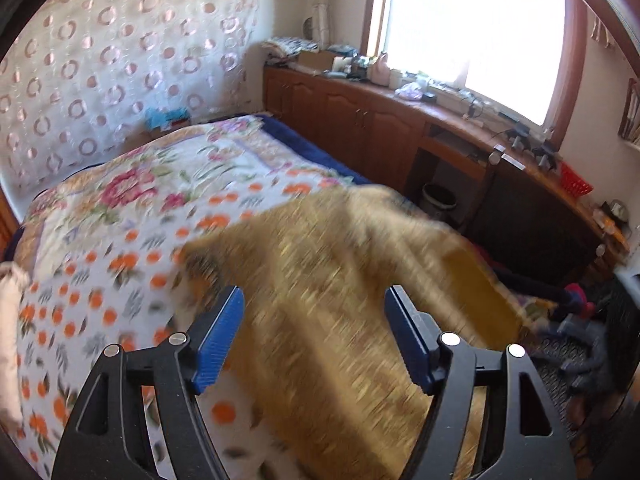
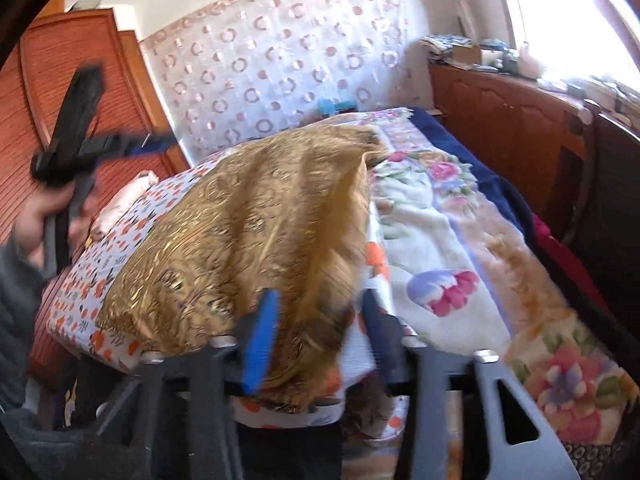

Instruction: Fold small clothes

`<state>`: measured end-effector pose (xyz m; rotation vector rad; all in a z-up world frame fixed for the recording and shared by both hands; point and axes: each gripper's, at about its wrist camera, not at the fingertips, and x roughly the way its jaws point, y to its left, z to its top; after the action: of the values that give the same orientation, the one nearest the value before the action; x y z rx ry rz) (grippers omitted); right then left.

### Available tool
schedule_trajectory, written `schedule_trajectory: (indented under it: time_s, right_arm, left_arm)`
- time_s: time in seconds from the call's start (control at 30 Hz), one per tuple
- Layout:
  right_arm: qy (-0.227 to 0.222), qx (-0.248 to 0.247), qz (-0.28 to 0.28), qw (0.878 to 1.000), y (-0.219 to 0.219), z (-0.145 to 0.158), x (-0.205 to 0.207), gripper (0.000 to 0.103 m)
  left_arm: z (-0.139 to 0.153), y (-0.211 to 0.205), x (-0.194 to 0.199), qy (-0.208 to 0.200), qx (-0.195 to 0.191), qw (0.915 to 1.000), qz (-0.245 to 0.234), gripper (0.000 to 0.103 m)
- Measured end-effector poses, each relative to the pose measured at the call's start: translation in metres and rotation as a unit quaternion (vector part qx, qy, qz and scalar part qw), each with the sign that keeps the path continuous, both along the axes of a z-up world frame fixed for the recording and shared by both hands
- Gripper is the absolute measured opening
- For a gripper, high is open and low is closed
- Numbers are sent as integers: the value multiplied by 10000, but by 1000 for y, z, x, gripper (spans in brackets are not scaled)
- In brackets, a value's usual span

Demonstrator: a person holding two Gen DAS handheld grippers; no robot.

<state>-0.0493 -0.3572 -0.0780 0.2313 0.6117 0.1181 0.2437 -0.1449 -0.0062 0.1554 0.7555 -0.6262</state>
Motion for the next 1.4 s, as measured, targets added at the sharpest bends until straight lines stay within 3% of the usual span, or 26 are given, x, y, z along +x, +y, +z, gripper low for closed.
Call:
schedule_trajectory:
  time_s: [0.1, 0.23, 0.47, 0.6, 0.83, 1.03, 1.1, 1.17, 1.23, 1.33, 1.4]
  right_arm:
    - [27, -61, -99, 9999, -9, 4, 5, 54]
    - [-113, -344, -31, 9993, -11, 18, 25, 54]
    - [-101, -849, 295, 9959, -20, 44, 116, 54]
    - [55, -912, 404, 9950, -26, 43, 174, 54]
    - [611, -687, 489, 9946, -48, 27, 257, 55]
    - [910, -265, 600, 9937, -65, 20, 293, 55]
    - [996, -20, 691, 9926, -71, 19, 304, 55]
    - [1052, 101, 767, 9914, -73, 21, 303, 55]
    - [1101, 188, 847, 9901, -75, 20, 308, 55]
    - [1124, 384, 977, 9881, -80, 17, 313, 55]
    - [1133, 505, 1067, 9865, -83, 14, 317, 55]
  left_arm:
    - [-15, 13, 1, 11, 176, 9998, 107, 73]
    - [-24, 28, 14, 139, 98, 9996, 240, 73]
    - [-33, 27, 48, 163, 48, 9995, 276, 73]
    - [-40, 19, 78, 298, -1, 9992, 262, 73]
    - [-58, 6, 129, 798, -213, 9965, 142, 73]
    - [-81, -6, 148, 1249, -141, 9919, 192, 73]
    - [-83, -7, 145, 1171, -135, 9929, 186, 73]
    - [-83, -8, 142, 1089, -62, 9939, 171, 62]
    - [-83, -10, 137, 977, 43, 9951, 139, 39]
    - [-83, -10, 135, 819, 214, 9964, 100, 13]
    - [-84, -4, 137, 860, 166, 9961, 100, 5]
